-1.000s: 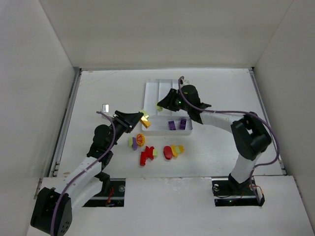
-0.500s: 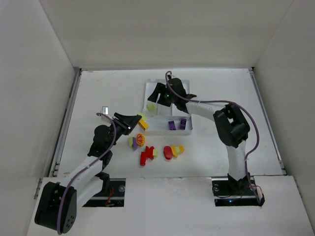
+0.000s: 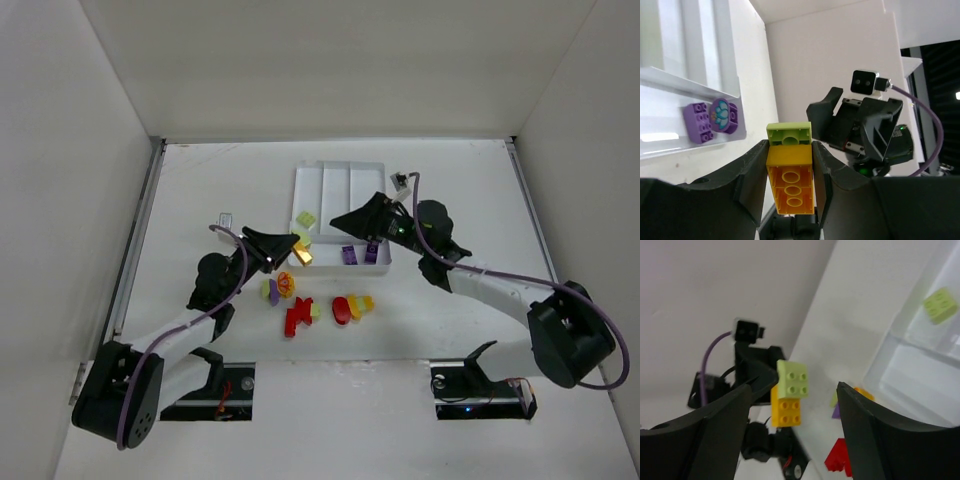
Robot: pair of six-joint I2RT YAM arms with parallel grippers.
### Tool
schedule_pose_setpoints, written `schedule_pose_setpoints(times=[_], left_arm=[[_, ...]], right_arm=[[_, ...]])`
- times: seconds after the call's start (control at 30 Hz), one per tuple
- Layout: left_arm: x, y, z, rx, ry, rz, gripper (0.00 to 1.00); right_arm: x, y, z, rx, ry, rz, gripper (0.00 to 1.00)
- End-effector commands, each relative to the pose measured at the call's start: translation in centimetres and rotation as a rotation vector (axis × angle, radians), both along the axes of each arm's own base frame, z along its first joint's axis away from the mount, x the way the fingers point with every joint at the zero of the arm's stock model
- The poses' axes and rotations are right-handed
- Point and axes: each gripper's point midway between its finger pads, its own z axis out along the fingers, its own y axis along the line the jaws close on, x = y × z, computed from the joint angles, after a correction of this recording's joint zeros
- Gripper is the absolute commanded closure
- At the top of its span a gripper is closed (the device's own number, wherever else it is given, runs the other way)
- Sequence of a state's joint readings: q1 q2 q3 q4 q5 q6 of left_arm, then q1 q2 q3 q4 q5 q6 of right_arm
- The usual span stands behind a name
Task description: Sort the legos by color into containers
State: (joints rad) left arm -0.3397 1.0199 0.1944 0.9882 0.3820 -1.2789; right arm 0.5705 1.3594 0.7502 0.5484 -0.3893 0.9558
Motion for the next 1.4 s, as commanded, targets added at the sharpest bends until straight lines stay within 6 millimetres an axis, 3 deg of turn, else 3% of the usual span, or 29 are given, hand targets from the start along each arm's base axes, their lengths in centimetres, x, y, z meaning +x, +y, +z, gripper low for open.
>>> schedule_pose_setpoints(times=[0.0,0.2,0.4,0.67,0.8,1.17,1.37], left_arm=[[-0.9,-1.4,4.7,-0.122,-0.12,-0.083,0.84],[-2.2,-3.8,6.4,-0.183,-0.144,-0.167,0.84],[-2.7,-4.7,6.5,-0.194,-0.139,-0.185,0.83],[-2.7,-4.6,6.6,-0.197,-0.14,-0.176,0.83],[-2.4,-4.5,6.4,-0.194,-0.135,-0.166,0.83],[-2.2,-4.6,6.3,-0.189,-0.135,-0.161,0.83],[-2.2,-4.3,5.4,-0.171,-0.119,-0.152,0.83]], right_arm=[[-3.5,0.9,2.7,0.172,-0.062,0.167,0.21],[-4.9,2.0,2.3,0.219,-0.048,0.243,0.21],[-5.4,2.8,2.4,0.257,-0.028,0.281,0.25],[-5.0,2.9,0.7,0.242,0.009,0.263,0.39],[-5.3,2.9,0.8,0.244,0.009,0.271,0.45],[-5.7,3.4,0.4,0.238,0.029,0.296,0.48],[-5.5,3.1,0.5,0.243,0.027,0.277,0.66]])
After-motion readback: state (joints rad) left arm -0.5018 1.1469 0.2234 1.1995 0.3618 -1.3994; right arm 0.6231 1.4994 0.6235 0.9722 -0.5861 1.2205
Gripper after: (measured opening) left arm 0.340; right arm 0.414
